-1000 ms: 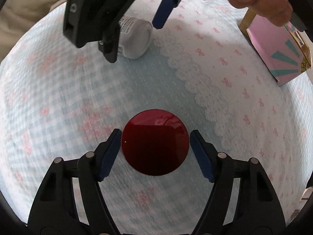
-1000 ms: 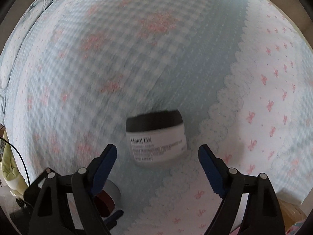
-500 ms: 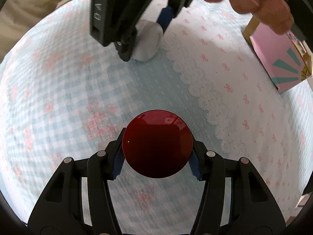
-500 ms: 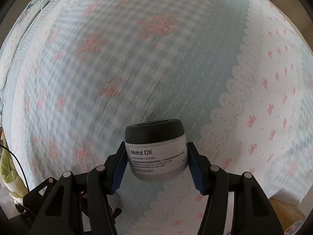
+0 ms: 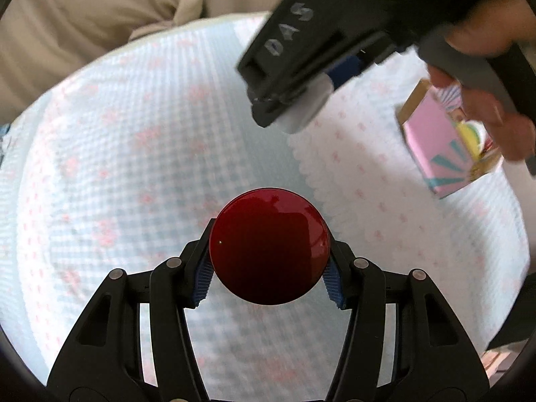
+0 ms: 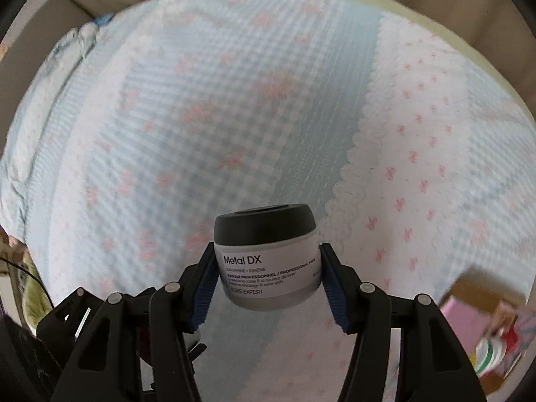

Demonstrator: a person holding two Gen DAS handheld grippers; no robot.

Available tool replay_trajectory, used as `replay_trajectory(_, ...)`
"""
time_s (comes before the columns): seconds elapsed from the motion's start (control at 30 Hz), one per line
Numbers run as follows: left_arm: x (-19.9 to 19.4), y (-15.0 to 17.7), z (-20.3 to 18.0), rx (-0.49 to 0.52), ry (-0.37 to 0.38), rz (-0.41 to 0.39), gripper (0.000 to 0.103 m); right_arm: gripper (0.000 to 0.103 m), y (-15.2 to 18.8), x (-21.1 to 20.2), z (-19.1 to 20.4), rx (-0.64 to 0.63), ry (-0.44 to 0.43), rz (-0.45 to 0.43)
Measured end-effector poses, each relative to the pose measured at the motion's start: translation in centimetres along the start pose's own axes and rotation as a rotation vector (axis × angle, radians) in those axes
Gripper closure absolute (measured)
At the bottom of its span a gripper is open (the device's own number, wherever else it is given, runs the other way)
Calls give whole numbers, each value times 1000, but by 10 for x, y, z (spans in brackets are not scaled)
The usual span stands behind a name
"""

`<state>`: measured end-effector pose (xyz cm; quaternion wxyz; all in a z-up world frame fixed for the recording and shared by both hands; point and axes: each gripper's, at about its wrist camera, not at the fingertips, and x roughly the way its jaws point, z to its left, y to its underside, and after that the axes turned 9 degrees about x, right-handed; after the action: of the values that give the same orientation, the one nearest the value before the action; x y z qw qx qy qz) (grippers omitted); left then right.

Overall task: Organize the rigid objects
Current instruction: 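Lift both jars and carry them over the cardboard box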

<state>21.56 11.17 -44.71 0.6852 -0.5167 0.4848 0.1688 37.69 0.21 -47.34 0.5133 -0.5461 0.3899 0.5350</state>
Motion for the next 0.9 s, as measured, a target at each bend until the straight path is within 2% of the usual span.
replay_trajectory(0.23,-85,-22,-7,8,35,-76,52,49,37,-97,-6,115,-52,-91)
replay_trajectory(0.47,-137,-51,-30,31,71,-128,52,49,83,-184,-34,182,-45,-182)
replay_trajectory(0.67,-166,-85,-77,36,94,-164,52,49,124,-232,-83,259,-45,-235)
replay_trajectory(0.9,-169,-125,-147,30,103,-175,52,49,160,-265,-166,292,-16,-251)
